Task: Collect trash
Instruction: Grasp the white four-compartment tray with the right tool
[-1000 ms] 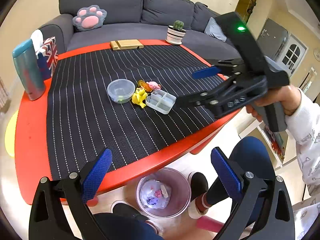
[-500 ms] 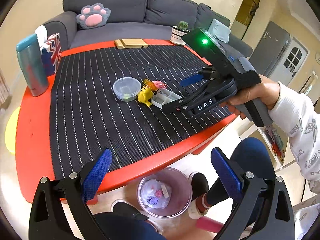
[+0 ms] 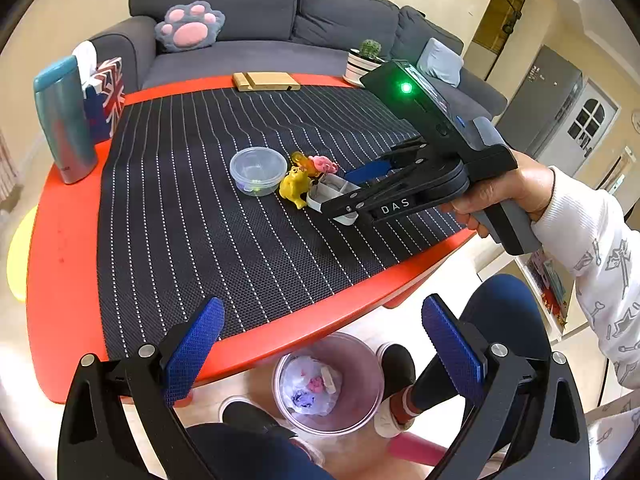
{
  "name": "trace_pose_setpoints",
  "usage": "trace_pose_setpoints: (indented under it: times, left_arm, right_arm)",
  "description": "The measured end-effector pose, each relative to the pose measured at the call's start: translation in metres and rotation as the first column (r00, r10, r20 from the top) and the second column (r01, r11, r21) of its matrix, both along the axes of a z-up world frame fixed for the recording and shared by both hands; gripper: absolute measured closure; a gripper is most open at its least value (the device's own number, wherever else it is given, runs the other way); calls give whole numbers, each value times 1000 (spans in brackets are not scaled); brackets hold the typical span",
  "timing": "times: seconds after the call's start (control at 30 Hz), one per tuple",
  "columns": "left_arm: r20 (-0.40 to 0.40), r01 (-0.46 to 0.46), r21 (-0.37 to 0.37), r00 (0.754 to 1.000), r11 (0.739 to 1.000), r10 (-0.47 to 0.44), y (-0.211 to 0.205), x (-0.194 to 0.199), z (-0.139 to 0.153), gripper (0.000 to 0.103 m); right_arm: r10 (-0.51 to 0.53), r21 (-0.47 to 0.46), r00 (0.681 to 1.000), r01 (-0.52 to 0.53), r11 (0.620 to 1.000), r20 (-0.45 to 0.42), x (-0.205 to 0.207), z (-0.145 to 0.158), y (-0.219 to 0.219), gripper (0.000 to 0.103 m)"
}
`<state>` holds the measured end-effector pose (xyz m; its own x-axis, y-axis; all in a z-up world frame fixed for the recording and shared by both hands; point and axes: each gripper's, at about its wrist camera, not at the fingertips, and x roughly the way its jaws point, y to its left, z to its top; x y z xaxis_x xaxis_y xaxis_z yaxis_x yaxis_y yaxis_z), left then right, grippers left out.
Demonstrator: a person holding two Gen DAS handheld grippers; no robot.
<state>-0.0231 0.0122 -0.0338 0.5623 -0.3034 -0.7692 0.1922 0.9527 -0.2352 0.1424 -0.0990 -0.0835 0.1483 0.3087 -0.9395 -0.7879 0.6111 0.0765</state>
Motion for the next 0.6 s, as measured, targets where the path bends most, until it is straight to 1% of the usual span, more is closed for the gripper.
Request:
trace_pose_setpoints:
  times: [0.2,0.6]
  left_arm:
    - [0,5,1,1000,1000,-5,-1,2,-1,8]
    - [12,24,17,1000,1000,-25,-9,14,4,8]
  right_arm:
    - [-6,14,1000,6,1000,5,1,1,-3,46]
    - [-47,78,998,43,996,41,-4,23,-26,46]
